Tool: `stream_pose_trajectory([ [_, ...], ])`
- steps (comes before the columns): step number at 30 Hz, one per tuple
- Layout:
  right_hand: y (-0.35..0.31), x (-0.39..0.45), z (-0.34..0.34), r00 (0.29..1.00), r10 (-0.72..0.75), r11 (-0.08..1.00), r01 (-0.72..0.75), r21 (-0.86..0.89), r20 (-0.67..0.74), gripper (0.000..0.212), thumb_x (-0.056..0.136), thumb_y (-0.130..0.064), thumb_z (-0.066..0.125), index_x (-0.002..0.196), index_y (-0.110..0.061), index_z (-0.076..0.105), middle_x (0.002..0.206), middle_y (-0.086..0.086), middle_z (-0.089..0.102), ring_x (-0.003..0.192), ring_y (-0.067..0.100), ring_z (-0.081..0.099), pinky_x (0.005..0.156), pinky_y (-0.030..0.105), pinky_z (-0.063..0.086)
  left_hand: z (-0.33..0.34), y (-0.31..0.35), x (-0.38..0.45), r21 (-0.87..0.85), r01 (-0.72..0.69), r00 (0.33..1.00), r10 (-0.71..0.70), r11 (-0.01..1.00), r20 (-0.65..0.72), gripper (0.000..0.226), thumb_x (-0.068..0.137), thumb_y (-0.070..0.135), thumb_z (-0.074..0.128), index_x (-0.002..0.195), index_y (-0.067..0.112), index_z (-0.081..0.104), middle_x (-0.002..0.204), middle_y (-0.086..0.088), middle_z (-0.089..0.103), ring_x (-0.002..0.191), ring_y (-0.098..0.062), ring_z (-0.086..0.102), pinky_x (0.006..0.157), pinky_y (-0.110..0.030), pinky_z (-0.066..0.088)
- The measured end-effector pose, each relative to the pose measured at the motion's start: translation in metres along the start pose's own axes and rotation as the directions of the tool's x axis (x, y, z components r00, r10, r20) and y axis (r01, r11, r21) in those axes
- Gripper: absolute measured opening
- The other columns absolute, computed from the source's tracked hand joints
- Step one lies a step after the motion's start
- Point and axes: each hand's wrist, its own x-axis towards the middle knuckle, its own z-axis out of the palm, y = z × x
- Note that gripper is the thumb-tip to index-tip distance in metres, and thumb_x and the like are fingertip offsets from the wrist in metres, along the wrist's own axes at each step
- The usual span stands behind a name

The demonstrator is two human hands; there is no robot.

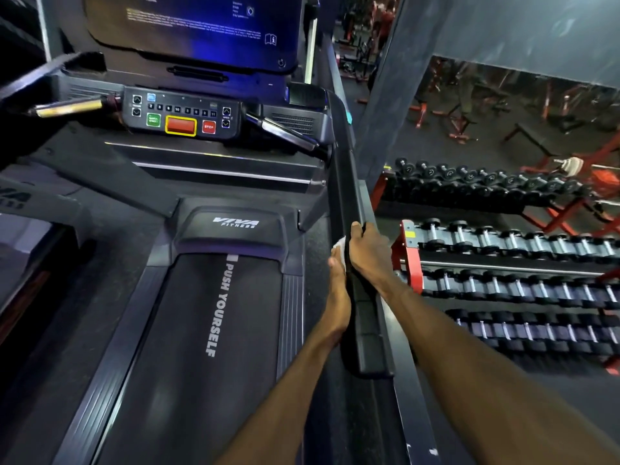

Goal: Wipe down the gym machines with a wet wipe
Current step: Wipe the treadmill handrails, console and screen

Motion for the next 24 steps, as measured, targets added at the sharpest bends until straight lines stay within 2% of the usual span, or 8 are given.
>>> stream_pose_trajectory([
  [2, -0.003, 0.001, -0.001, 1.0, 0.012, 0.999, -0.011, -0.044, 0.014, 0.054, 0.104, -0.043, 0.033, 0.139, -0.004, 0.044, 0.135, 0.025, 0.054, 0.124, 0.044, 0.051, 0.101, 0.046, 0.04, 0.005, 0.009, 0.001, -0.064, -0.009, 1.0, 0.009, 0.998, 0.013, 0.057, 0.106, 0.043, 0.001, 0.131, 0.032, 0.05, 0.128, 0.013, 0.06, 0.117, 0.008, 0.057, 0.098, -0.013, 0.044],
  [4, -0.004, 0.0, -0.002, 1.0, -0.007, 0.998, 0.008, -0.058, 0.024, 0.057, 0.104, -0.043, 0.035, 0.141, 0.0, 0.041, 0.14, 0.027, 0.049, 0.128, 0.044, 0.048, 0.104, 0.045, 0.039, 0.009, 0.001, -0.013, -0.075, -0.073, 0.997, 0.075, 0.995, 0.024, 0.056, 0.105, 0.047, 0.006, 0.119, 0.038, 0.059, 0.117, 0.016, 0.067, 0.11, 0.005, 0.062, 0.09, -0.014, 0.047],
  [6, -0.004, 0.001, -0.001, 0.998, -0.057, 0.998, 0.058, -0.035, 0.027, 0.06, 0.103, -0.042, 0.038, 0.143, 0.003, 0.037, 0.145, 0.027, 0.045, 0.132, 0.043, 0.045, 0.106, 0.042, 0.037, 0.007, -0.015, -0.03, -0.087, -0.143, 0.989, 0.145, 0.986, 0.011, 0.056, 0.101, 0.055, 0.013, 0.126, 0.035, 0.058, 0.123, 0.007, 0.067, 0.117, -0.007, 0.061, 0.096, -0.022, 0.049],
  [9, 0.004, -0.009, 0.001, 0.99, -0.125, 0.991, 0.127, -0.029, 0.065, 0.073, 0.098, -0.043, 0.049, 0.15, 0.001, 0.024, 0.152, 0.026, 0.036, 0.137, 0.042, 0.041, 0.109, 0.042, 0.035, 0.003, -0.029, -0.041, -0.125, -0.201, 0.979, 0.2, 0.972, -0.021, 0.07, 0.097, 0.057, 0.014, 0.148, 0.016, 0.041, 0.143, -0.009, 0.053, 0.13, -0.02, 0.051, 0.11, -0.032, 0.041],
  [13, 0.016, -0.041, -0.004, 0.974, -0.198, 0.979, 0.201, -0.022, 0.108, 0.079, 0.096, -0.032, 0.051, 0.156, -0.001, 0.01, 0.158, 0.027, 0.022, 0.142, 0.04, 0.034, 0.113, 0.04, 0.031, 0.009, -0.025, -0.074, -0.019, -0.246, 0.968, 0.245, 0.969, -0.059, 0.076, 0.098, 0.062, 0.015, 0.147, 0.011, 0.043, 0.14, -0.01, 0.056, 0.127, -0.022, 0.055, 0.1, -0.028, 0.049],
  [17, 0.022, -0.063, -0.009, 0.973, -0.207, 0.978, 0.209, -0.003, 0.104, 0.073, 0.1, -0.031, 0.045, 0.156, -0.002, 0.01, 0.158, 0.026, 0.023, 0.141, 0.041, 0.033, 0.114, 0.043, 0.029, 0.011, -0.038, -0.106, 0.046, -0.256, 0.95, 0.26, 0.965, -0.171, 0.096, 0.083, 0.086, 0.028, 0.152, 0.02, 0.035, 0.152, 0.001, 0.045, 0.143, -0.013, 0.036, 0.123, -0.041, 0.019],
  [21, 0.037, -0.088, -0.011, 0.968, -0.211, 0.975, 0.198, 0.105, 0.139, 0.071, 0.103, -0.033, 0.041, 0.157, -0.004, 0.007, 0.158, 0.029, 0.019, 0.143, 0.043, 0.029, 0.115, 0.042, 0.026, 0.029, -0.021, -0.11, -0.014, -0.224, 0.954, 0.217, 0.974, -0.208, 0.072, 0.097, 0.064, 0.012, 0.143, 0.022, 0.048, 0.137, -0.006, 0.06, 0.128, -0.018, 0.055, 0.116, -0.04, 0.035],
  [24, 0.05, -0.105, -0.014, 0.954, -0.228, 0.962, 0.191, 0.194, 0.192, 0.07, 0.104, -0.033, 0.037, 0.158, -0.007, 0.001, 0.16, 0.03, 0.014, 0.146, 0.042, 0.023, 0.118, 0.043, 0.022, 0.039, -0.028, -0.128, 0.09, -0.267, 0.933, 0.281, 0.959, -0.224, 0.06, 0.104, 0.05, 0.014, 0.144, 0.02, 0.047, 0.132, 0.006, 0.062, 0.12, 0.0, 0.058, 0.102, -0.018, 0.044],
])
